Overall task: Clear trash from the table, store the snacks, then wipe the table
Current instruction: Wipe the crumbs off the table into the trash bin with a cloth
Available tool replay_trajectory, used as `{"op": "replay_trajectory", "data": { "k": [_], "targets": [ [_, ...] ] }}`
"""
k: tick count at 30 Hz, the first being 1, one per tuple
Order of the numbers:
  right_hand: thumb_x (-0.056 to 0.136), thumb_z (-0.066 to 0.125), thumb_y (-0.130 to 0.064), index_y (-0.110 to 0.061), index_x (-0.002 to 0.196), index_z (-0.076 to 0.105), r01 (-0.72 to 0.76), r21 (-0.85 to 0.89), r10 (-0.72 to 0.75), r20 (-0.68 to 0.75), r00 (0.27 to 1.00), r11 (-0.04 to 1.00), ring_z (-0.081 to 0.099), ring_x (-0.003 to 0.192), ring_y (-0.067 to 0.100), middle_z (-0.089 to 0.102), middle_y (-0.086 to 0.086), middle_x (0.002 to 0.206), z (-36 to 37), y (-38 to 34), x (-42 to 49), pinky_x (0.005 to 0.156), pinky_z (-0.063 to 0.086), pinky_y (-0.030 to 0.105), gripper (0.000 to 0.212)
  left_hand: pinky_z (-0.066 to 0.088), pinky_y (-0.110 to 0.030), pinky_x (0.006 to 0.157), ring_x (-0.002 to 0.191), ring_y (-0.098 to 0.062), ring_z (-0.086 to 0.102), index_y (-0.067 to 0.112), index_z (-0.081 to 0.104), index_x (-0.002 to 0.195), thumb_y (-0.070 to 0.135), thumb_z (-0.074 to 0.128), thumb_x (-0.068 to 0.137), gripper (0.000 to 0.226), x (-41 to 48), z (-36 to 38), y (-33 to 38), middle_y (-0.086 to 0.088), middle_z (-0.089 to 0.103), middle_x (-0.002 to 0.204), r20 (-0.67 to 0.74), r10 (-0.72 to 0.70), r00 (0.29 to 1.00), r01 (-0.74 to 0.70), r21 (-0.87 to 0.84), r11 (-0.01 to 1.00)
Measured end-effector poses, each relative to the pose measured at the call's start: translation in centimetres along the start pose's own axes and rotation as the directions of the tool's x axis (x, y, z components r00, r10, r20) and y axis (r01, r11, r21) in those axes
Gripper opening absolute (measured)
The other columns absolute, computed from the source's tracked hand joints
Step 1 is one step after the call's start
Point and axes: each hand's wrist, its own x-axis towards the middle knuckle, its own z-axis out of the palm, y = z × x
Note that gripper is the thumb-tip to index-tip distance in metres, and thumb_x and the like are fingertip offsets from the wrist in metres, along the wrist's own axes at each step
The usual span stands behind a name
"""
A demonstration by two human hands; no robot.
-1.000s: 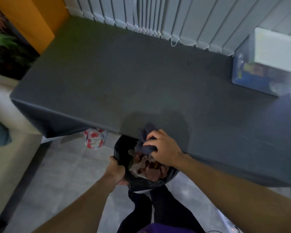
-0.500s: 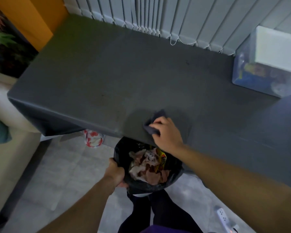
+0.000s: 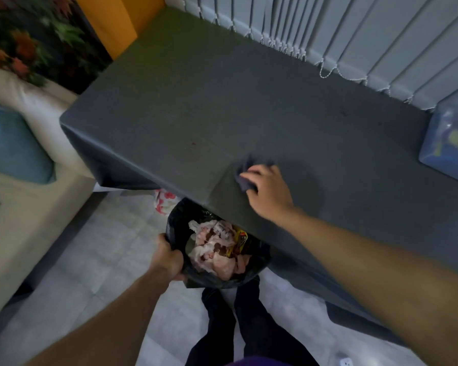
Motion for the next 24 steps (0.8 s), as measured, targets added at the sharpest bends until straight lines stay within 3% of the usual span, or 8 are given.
{"op": "replay_trajectory", "data": {
  "k": [5,8,11,13,16,19,21,24],
  "targets": [
    [0.086,0.055,-0.01,-0.018,0.116,0.069,0.237,0.214,-0.277,0.185,0.943,0.948,0.044,0.111,0.015,0.06,-0.006,0.119,1.1,-1.9,-3.5,0.093,0.043,0.027,0.034,0.061,-0.057,0.058,0.084,-0.043,0.07,0.018,0.035,0.12,-0.006,0.043,0.091,0.039,-0.4,0.4,-0.3,-0.018,0.056,0.113,0.006,-0.037,0.999,0.037,-0.039,0.999],
    [0.079,0.053,-0.005,-0.013,0.099,0.071,0.161,0.278,-0.19,0.081,0.978,0.947,0.053,0.101,0.021,0.064,0.001,0.105,-0.3,-0.8,-1.0,0.094,0.042,0.034,0.028,0.062,-0.056,0.059,0.081,-0.041,0.07,0.016,0.035,0.121,-0.007,0.042,0.092,0.037,-1.1,0.9,-0.6,-0.017,0.056,0.113,0.003,-0.046,0.999,0.046,-0.046,0.998],
    [0.078,0.055,-0.006,-0.008,0.097,0.07,0.027,0.144,0.0,-0.185,0.983,0.989,0.057,0.094,0.033,0.063,0.011,0.102,-2.6,1.2,2.8,0.089,0.04,0.035,0.024,0.061,-0.057,0.06,0.084,-0.039,0.069,0.016,0.037,0.121,-0.007,0.04,0.092,0.037,-1.6,1.4,-1.1,-0.016,0.057,0.112,-0.017,-0.043,0.999,0.042,-0.07,0.997],
    [0.082,0.052,-0.008,-0.01,0.104,0.07,-0.068,0.01,0.068,-0.245,0.967,0.998,0.054,0.098,0.037,0.06,0.012,0.111,-4.1,2.8,4.8,0.089,0.042,0.041,0.029,0.062,-0.057,0.062,0.088,-0.038,0.067,0.017,0.038,0.119,-0.006,0.04,0.092,0.036,-1.9,1.6,-1.3,-0.015,0.057,0.111,-0.021,-0.048,0.999,0.046,-0.092,0.995],
    [0.092,0.047,-0.025,-0.023,0.131,0.058,-0.174,-0.241,0.172,-0.03,0.985,0.955,0.038,0.128,0.037,0.045,0.005,0.146,-4.6,4.3,6.3,0.103,0.036,0.046,0.041,0.062,-0.056,0.061,0.092,-0.037,0.066,0.019,0.039,0.119,-0.005,0.041,0.093,0.036,-2.2,1.7,-1.6,-0.014,0.057,0.112,-0.029,-0.057,0.998,0.053,-0.117,0.992],
    [0.1,0.033,-0.046,-0.032,0.154,0.023,-0.174,-0.356,0.271,0.244,0.931,0.918,0.007,0.15,0.032,0.006,-0.001,0.166,-3.2,4.9,6.0,0.118,0.015,0.051,0.057,0.062,-0.056,0.06,0.091,-0.038,0.067,0.019,0.039,0.118,-0.005,0.041,0.092,0.036,-2.4,1.7,-2.1,-0.013,0.058,0.112,-0.041,-0.059,0.997,0.053,-0.143,0.988],
    [0.1,0.029,-0.052,-0.03,0.158,0.01,-0.167,-0.387,0.285,0.272,0.919,0.907,-0.006,0.151,0.032,-0.008,0.0,0.166,-2.6,4.7,5.5,0.121,0.008,0.052,0.064,0.061,-0.057,0.059,0.088,-0.04,0.069,0.019,0.04,0.118,-0.006,0.04,0.091,0.036,-2.7,1.6,-2.6,-0.013,0.059,0.111,-0.047,-0.069,0.997,0.06,-0.166,0.984],
    [0.099,0.03,-0.054,-0.027,0.157,0.011,-0.086,-0.449,0.2,0.213,0.956,0.889,-0.01,0.151,0.031,-0.006,0.002,0.167,-2.2,3.0,4.6,0.119,0.008,0.053,0.066,0.06,-0.059,0.058,0.086,-0.042,0.07,0.02,0.039,0.117,-0.006,0.038,0.09,0.037,-3.0,1.1,-3.4,-0.014,0.06,0.109,-0.064,-0.07,0.995,0.056,-0.193,0.98]
  ]
}}
